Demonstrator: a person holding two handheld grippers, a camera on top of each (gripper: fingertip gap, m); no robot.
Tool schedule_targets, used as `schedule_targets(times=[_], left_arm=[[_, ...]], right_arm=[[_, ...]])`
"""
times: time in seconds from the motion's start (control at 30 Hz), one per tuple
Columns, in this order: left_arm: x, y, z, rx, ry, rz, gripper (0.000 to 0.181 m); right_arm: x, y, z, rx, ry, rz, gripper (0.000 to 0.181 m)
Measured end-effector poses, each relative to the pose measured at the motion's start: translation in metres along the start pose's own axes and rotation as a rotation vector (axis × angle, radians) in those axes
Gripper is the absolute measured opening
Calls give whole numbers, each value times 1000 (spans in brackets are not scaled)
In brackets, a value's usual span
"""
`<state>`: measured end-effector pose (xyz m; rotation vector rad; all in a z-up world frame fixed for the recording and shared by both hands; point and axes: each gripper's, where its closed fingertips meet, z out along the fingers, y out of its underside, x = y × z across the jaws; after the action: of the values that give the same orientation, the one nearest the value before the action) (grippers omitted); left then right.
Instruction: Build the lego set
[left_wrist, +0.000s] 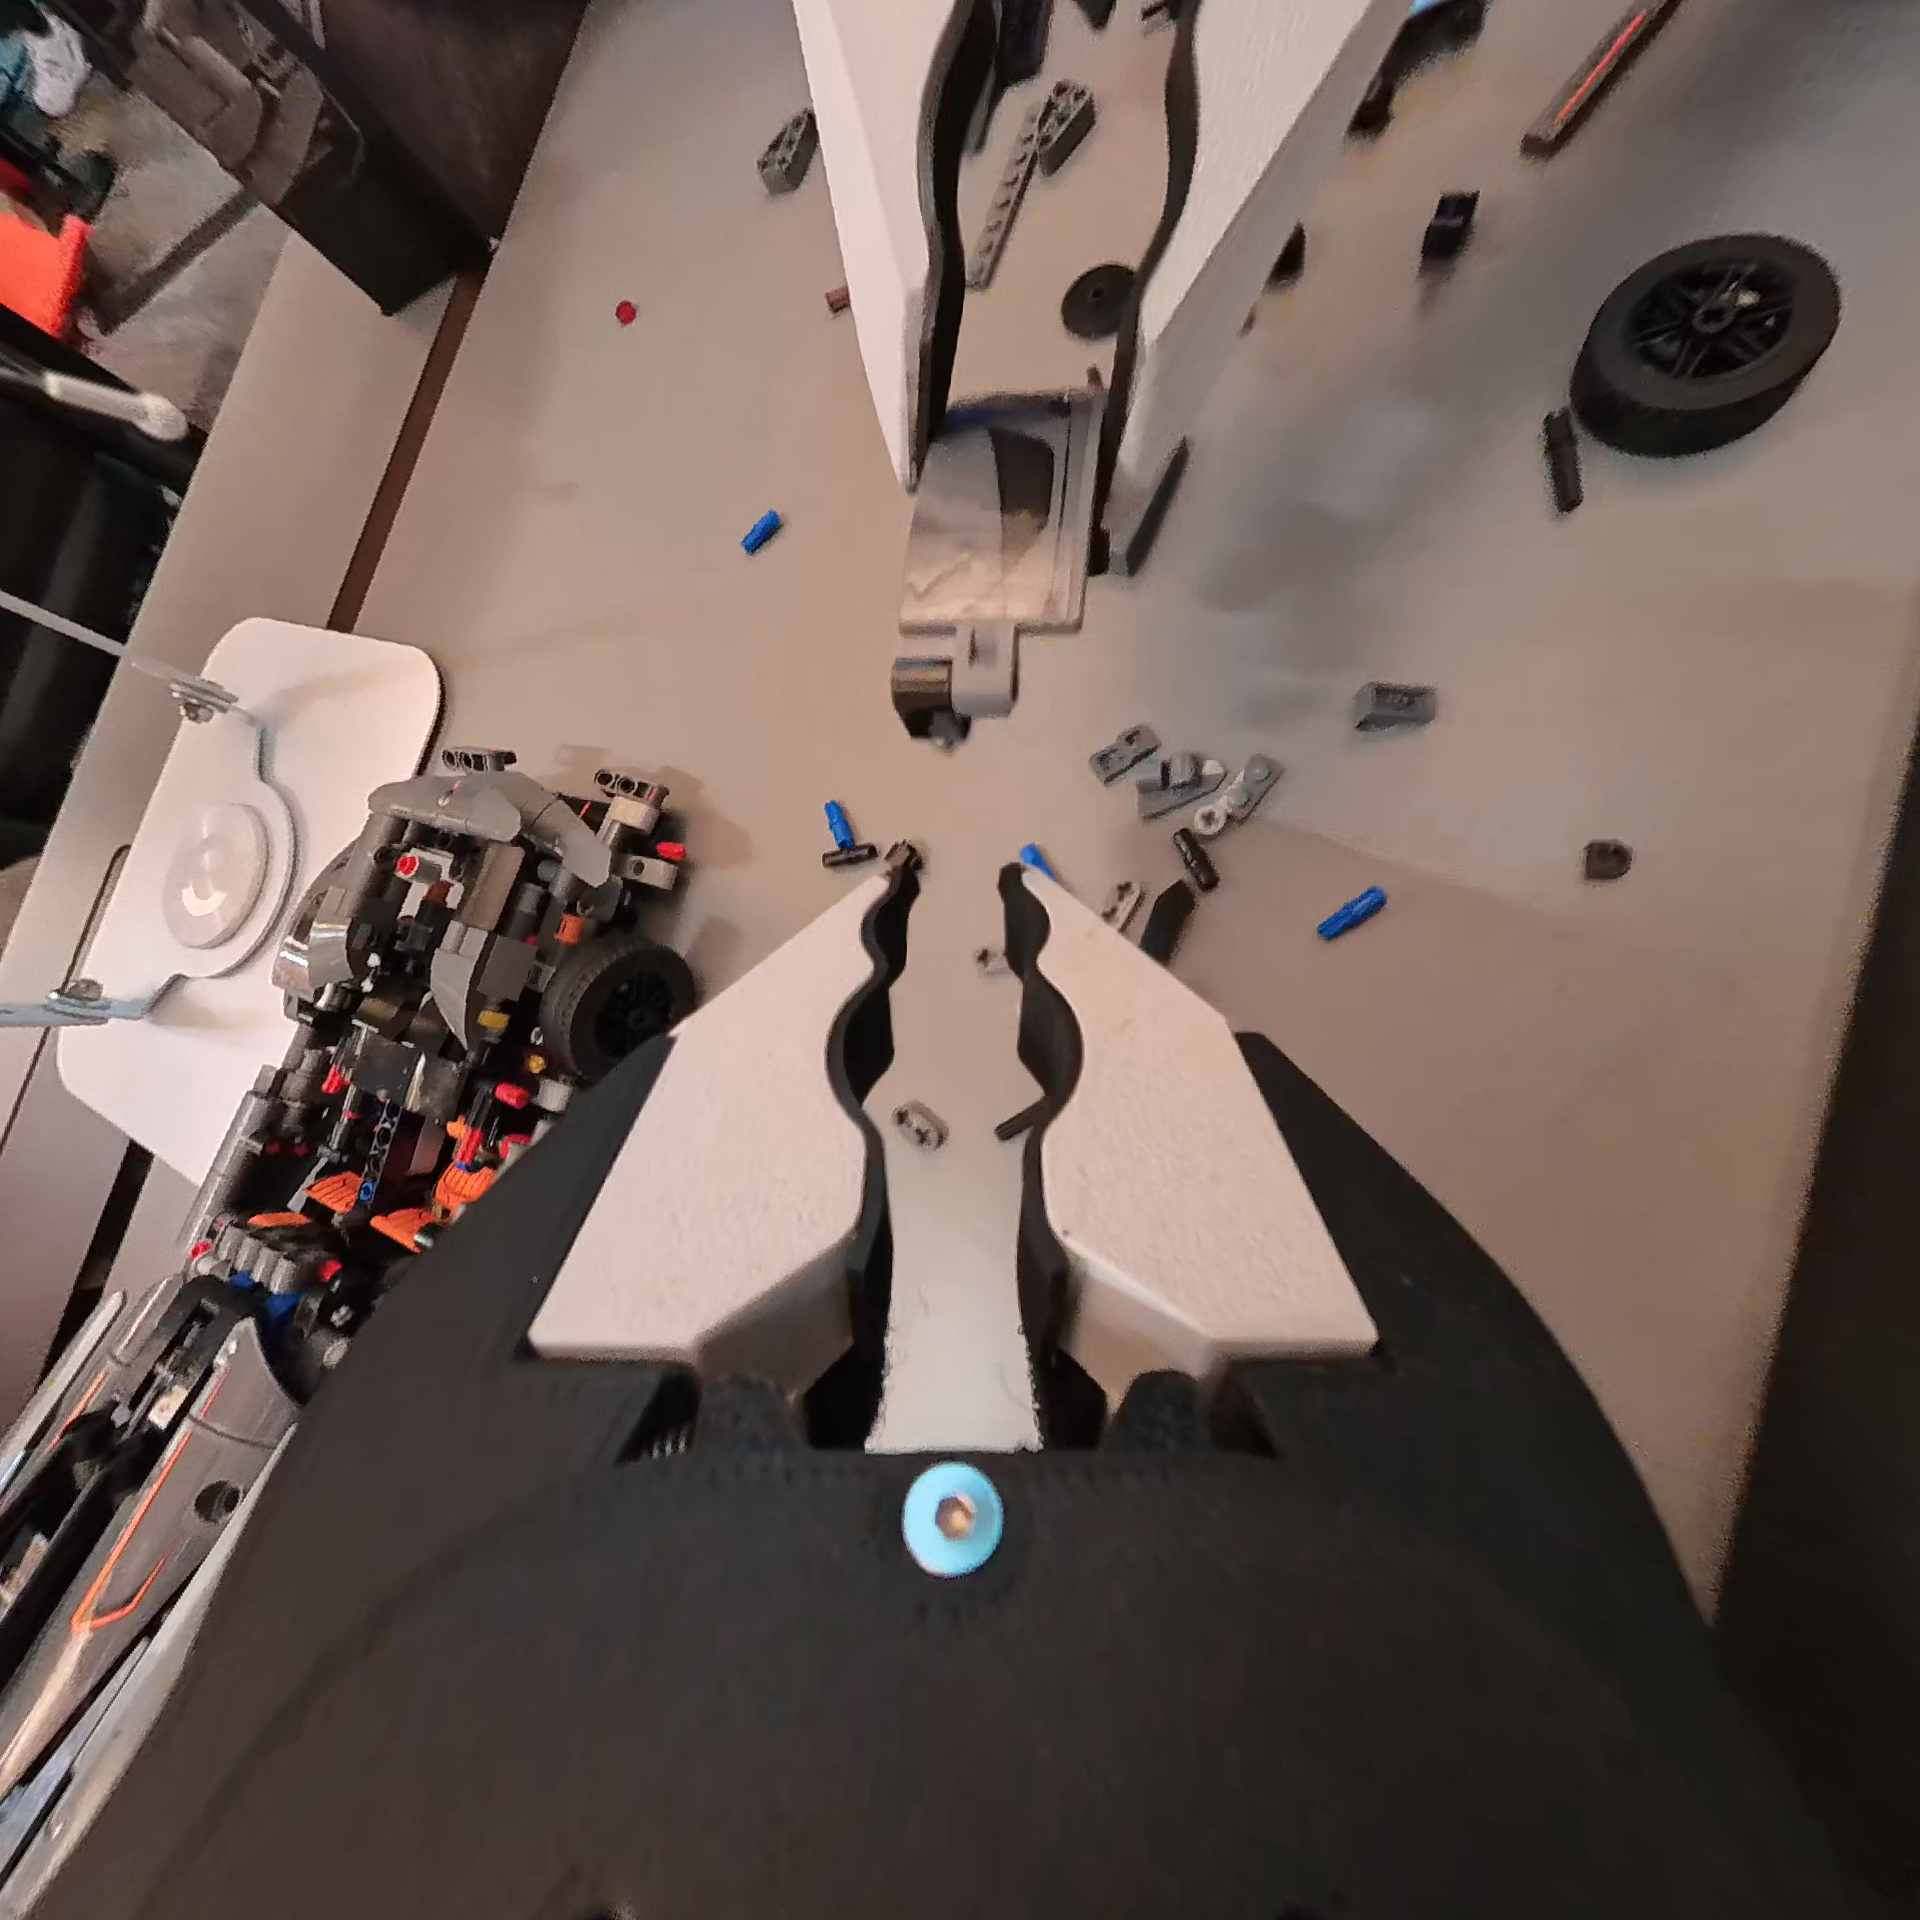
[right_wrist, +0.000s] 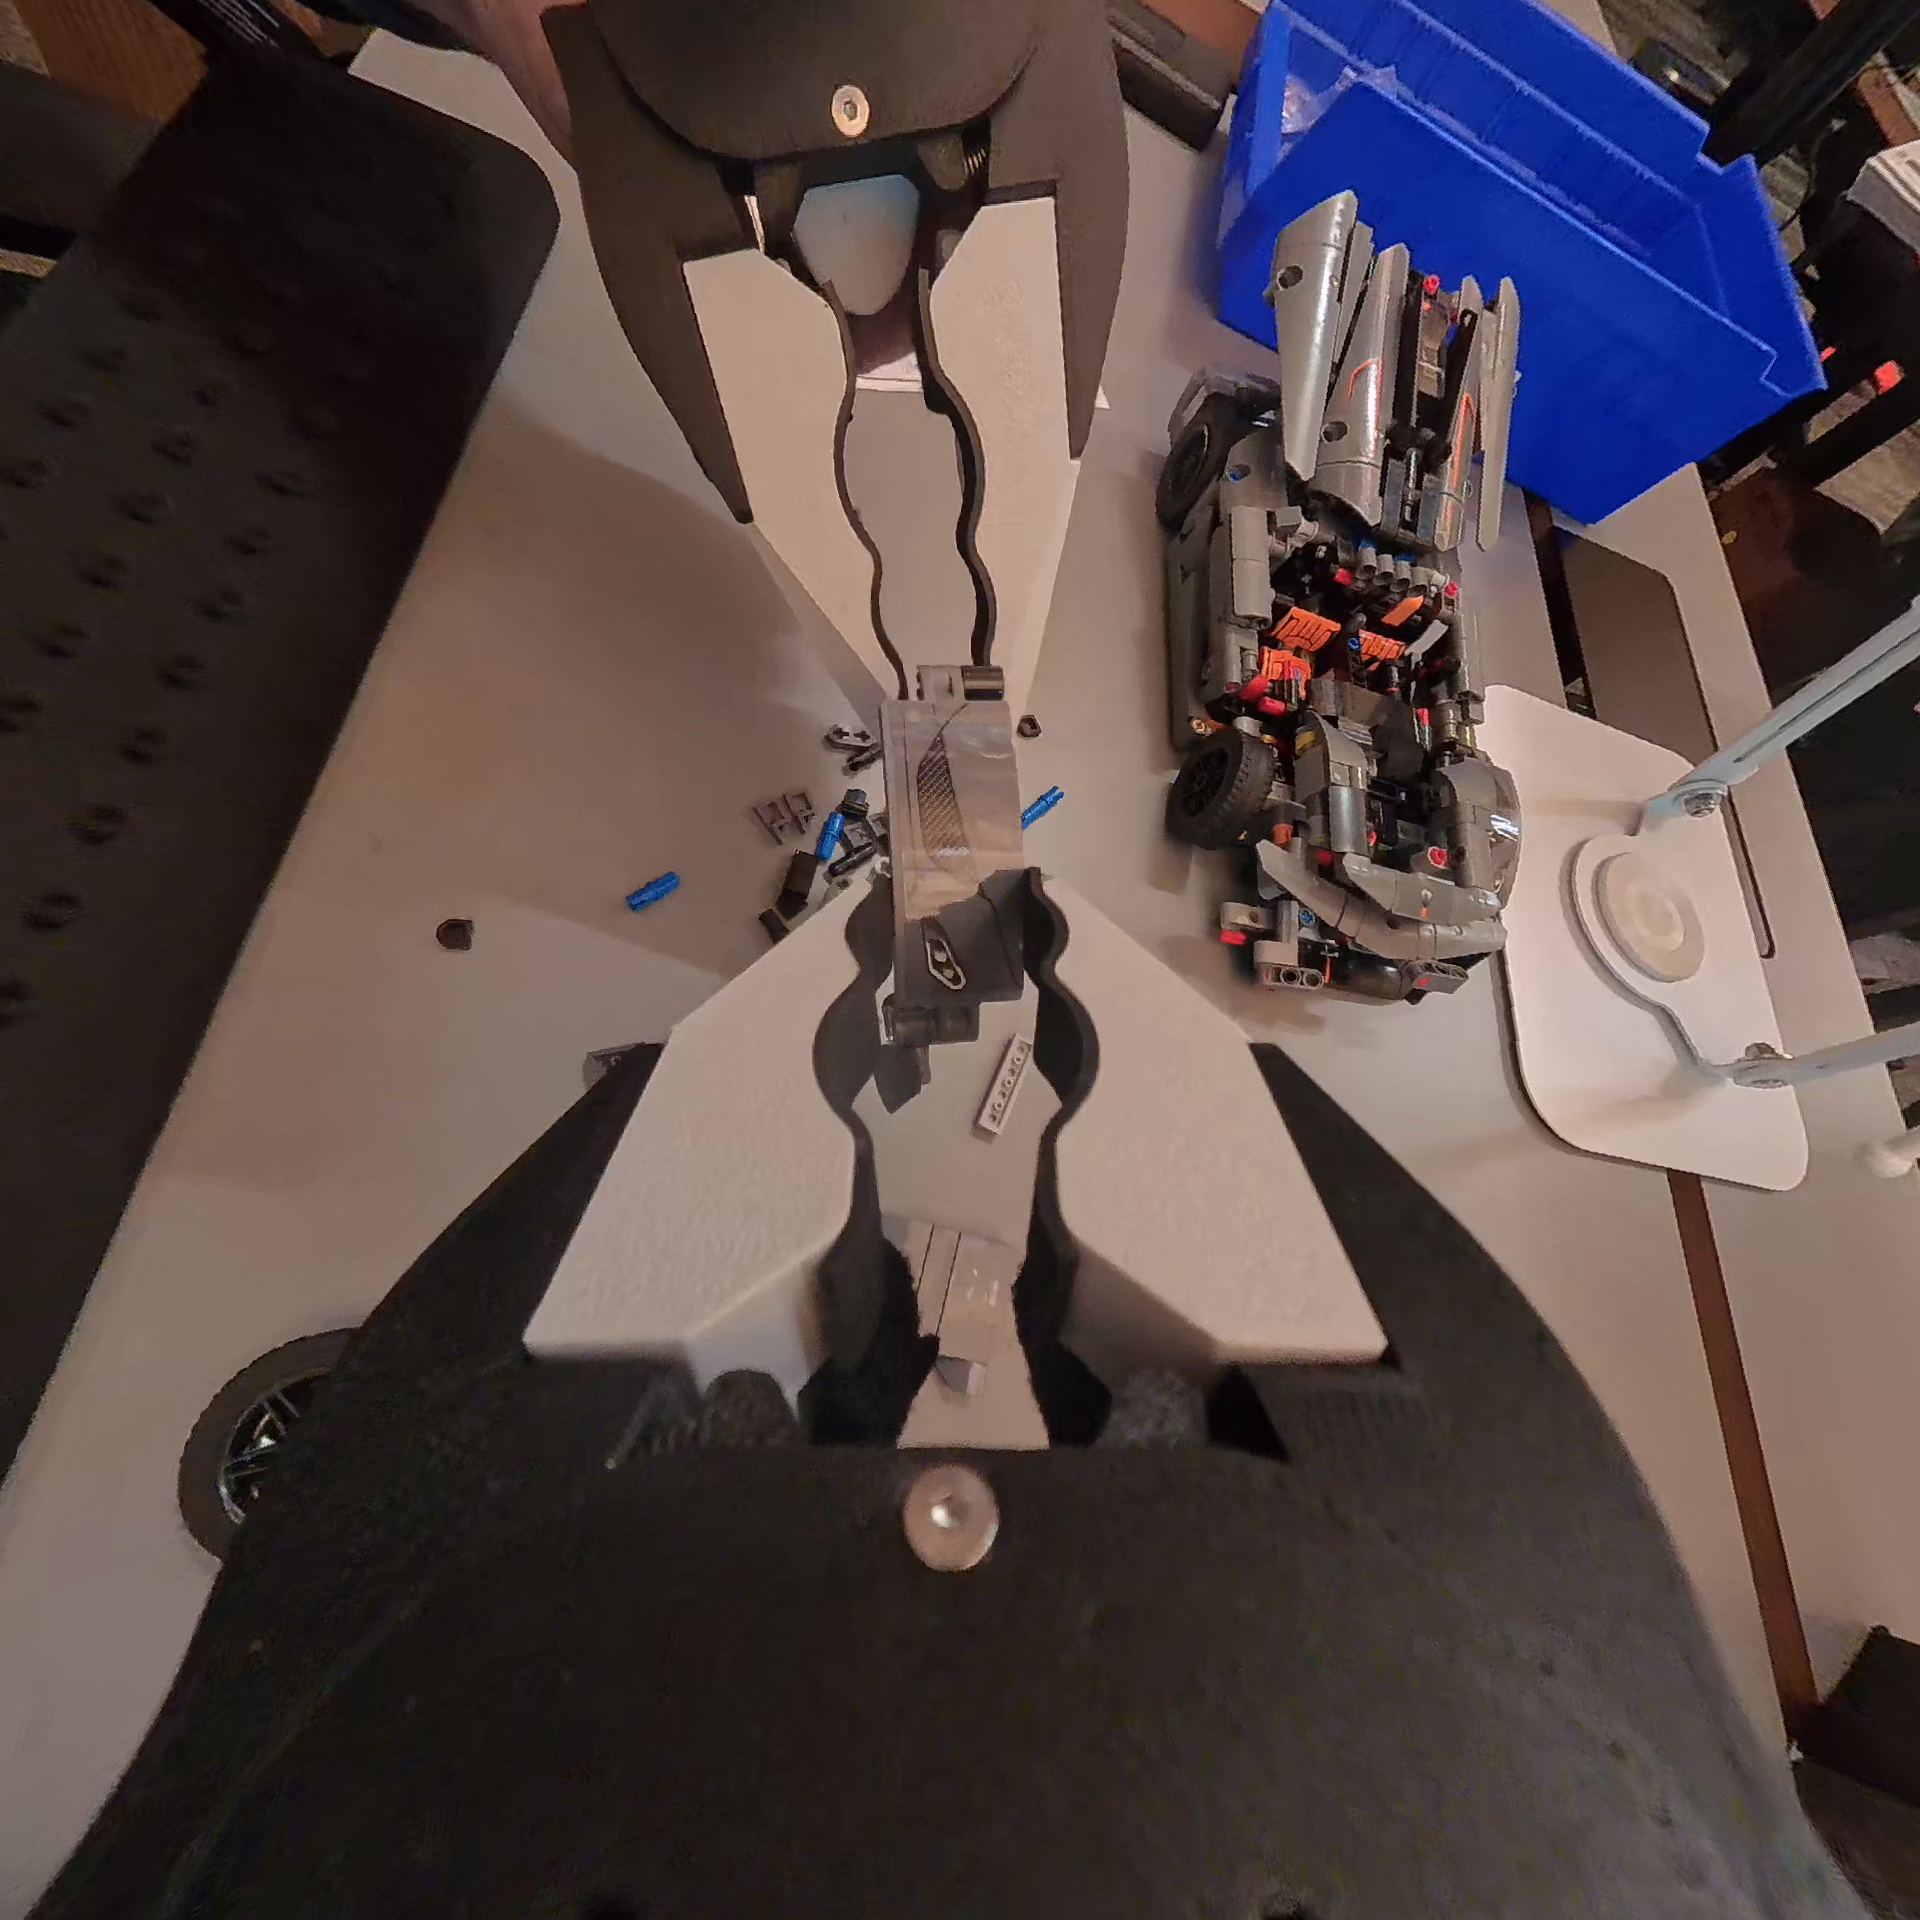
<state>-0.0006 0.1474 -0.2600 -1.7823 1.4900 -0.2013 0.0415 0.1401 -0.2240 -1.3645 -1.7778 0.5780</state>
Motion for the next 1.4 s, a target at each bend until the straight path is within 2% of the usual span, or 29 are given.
schedule_targets(times=[0.17,0.43,0.57,0.7,0.9,1.03,1.13,1.2,1.27,1.4], left_arm=[[-23,24,-10,-57,-95,39,12],[-69,81,-36,-140,-200,-71,12],[-80,98,-47,-150,-235,-98,12],[-89,98,-53,-151,-279,-87,14],[-125,89,-63,-159,-333,-138,12],[-150,58,-64,-58,-337,-214,11],[-161,41,-54,37,-323,-298,10],[-163,46,-43,28,-324,-293,10],[-166,61,-35,-36,-362,-231,9],[-171,72,-33,-83,-401,-156,9]], right_arm=[[1,2,1,-6,3,5,22],[4,5,3,-14,17,15,22],[6,9,5,-29,26,19,22],[9,14,7,-47,41,29,22],[14,6,6,-58,27,97,22],[24,-7,12,-127,5,104,22],[43,-11,28,-183,9,102,22],[53,-13,44,-194,-12,142,22],[63,-13,60,-203,-16,170,23],[77,-6,89,-232,-11,197,23]])
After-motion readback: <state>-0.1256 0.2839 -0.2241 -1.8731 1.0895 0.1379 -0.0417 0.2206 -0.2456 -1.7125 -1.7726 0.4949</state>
